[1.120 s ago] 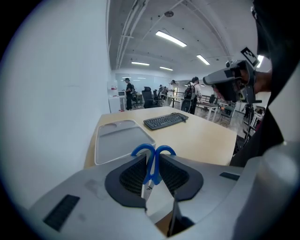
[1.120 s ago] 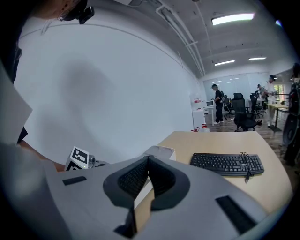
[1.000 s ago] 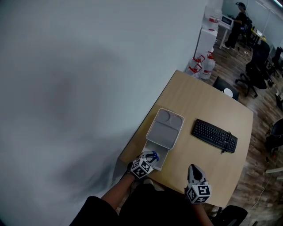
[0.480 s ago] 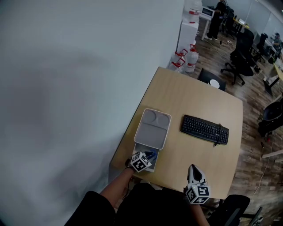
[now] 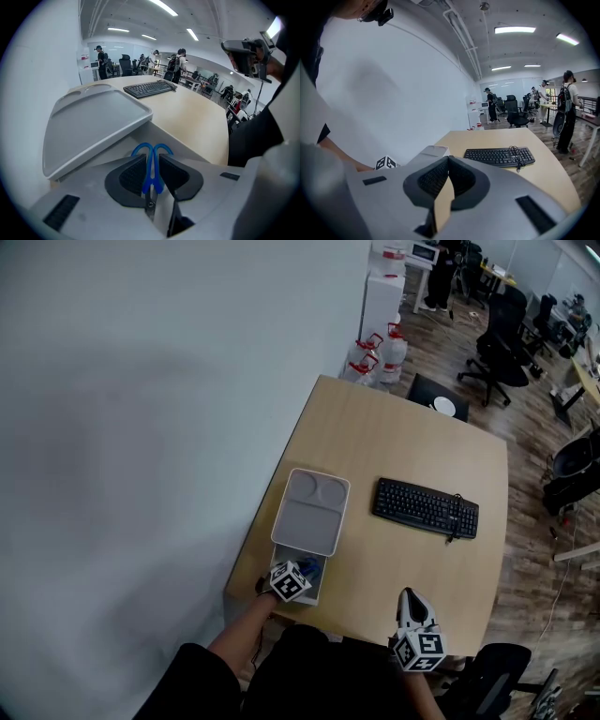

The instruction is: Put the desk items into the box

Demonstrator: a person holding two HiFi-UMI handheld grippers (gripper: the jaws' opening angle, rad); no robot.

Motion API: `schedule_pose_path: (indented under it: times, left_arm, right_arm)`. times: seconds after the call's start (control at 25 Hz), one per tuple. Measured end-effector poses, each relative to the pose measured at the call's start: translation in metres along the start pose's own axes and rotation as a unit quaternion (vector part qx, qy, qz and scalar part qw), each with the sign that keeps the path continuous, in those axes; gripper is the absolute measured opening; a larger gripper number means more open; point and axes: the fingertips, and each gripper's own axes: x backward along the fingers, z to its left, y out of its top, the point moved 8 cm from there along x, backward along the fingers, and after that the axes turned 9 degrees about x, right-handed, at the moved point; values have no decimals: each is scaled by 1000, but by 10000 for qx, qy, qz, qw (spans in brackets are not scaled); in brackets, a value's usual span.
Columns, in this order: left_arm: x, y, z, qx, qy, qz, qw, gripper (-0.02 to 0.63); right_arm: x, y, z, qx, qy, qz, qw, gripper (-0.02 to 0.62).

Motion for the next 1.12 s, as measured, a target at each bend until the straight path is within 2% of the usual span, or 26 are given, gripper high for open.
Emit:
schedule_pose_path:
  times: [0.08, 0.2, 0.28, 0.52, 0.68, 0.8, 0.92, 1.04, 1.12]
  left_arm:
    - [-4, -3, 0, 26, 35, 93, 9999, 86]
    - [-13, -12, 1, -317, 163, 371, 9987, 86]
    - [-16, -17, 1, -355, 183, 457, 9982, 86]
    - [-17, -15, 1, 72, 110, 320, 9994, 88]
    - [-8, -10, 9, 751, 43, -131, 9971, 147]
    - [4, -8, 15, 1382, 137, -551, 9888, 158]
    - [26, -2, 14, 1979, 212, -1014, 9747, 166]
    - [52, 5, 5, 2186, 370, -1400, 9650, 172]
    - [74, 16, -7, 2412, 417, -1811, 9525, 172]
  right_arm:
    - [-1, 2, -2, -2, 17, -3, 10000, 60]
    - [-2, 2, -4, 28, 27, -28, 10000, 58]
    - [0, 1, -7, 79, 15, -36, 10000, 58]
    - [7, -9, -24, -89, -47, 72, 9999, 60]
    - [2, -14, -32, -173, 69, 77, 9998, 58]
    - [-3, -11, -38, -163, 204, 44, 9996, 60]
    - [-6, -4, -48, -134, 322, -58, 9994, 60]
    - [-7, 1, -58, -69, 443, -144, 9989, 60]
    - [-8, 4, -65, -27, 520, -177, 9985, 60]
